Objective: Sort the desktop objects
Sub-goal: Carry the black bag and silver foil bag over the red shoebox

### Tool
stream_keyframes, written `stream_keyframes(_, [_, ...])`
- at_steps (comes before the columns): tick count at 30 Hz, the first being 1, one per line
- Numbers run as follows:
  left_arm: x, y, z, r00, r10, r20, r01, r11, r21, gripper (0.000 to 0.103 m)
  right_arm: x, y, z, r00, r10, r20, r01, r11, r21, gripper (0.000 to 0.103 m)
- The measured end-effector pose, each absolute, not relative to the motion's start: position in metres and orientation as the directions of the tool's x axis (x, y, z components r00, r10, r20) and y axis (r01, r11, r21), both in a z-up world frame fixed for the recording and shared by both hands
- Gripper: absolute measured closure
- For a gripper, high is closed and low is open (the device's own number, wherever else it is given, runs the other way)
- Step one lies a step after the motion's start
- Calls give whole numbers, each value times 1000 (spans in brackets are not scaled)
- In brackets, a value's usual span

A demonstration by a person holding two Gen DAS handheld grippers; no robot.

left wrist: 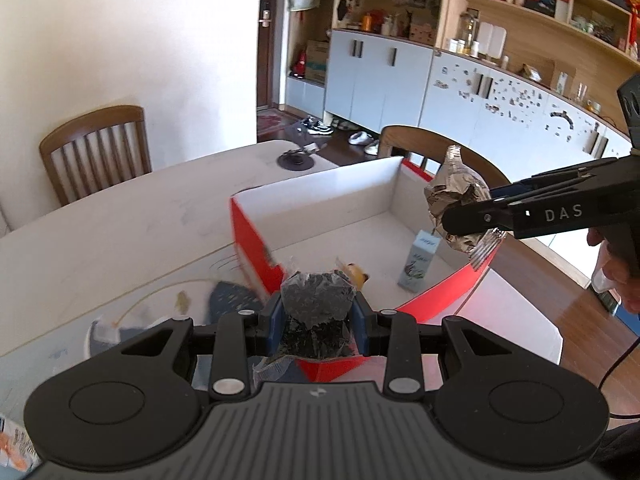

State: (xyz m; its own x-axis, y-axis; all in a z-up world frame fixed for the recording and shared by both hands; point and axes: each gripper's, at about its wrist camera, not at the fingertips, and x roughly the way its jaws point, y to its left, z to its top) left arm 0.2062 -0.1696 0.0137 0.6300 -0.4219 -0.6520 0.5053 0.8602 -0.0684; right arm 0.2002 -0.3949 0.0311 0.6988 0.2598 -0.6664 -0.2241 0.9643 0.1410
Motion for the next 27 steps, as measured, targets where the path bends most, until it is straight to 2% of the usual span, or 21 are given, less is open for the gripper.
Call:
stream_keyframes(12, [233,-220,10,587,-445,-676,568,822,-48,70,225,-428,22,688,252,-680,-216,966,141,56])
stream_keyframes(27, [281,-270,-17,459,-435,-775,632,772,-58,70,283,-435,-5,629,251,-736,-229,964,132,56])
